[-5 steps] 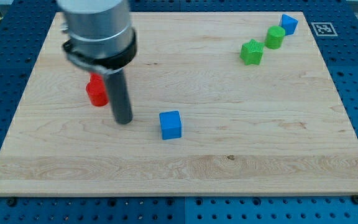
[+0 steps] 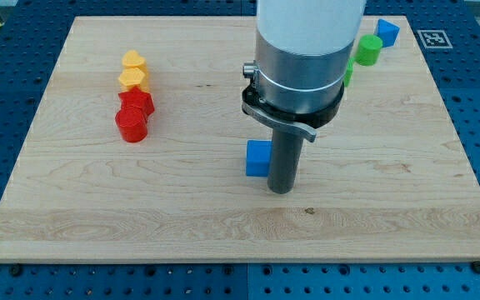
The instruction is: Move blue cube to center of the board
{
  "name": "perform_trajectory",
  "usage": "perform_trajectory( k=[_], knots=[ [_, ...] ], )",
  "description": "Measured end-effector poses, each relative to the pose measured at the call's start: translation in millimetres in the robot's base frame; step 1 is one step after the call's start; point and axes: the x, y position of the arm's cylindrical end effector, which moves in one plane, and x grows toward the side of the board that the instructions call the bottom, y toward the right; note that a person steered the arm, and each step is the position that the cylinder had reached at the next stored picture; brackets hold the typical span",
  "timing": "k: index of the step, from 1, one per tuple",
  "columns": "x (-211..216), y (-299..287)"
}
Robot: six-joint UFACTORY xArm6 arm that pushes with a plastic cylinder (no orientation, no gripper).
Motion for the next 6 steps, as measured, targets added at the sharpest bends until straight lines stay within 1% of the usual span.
perform_trajectory(
  k=[2, 3, 5, 6],
  knots=[
    [-1, -46],
    [-6, -18],
    [-68, -7],
    [-74, -5]
  ],
)
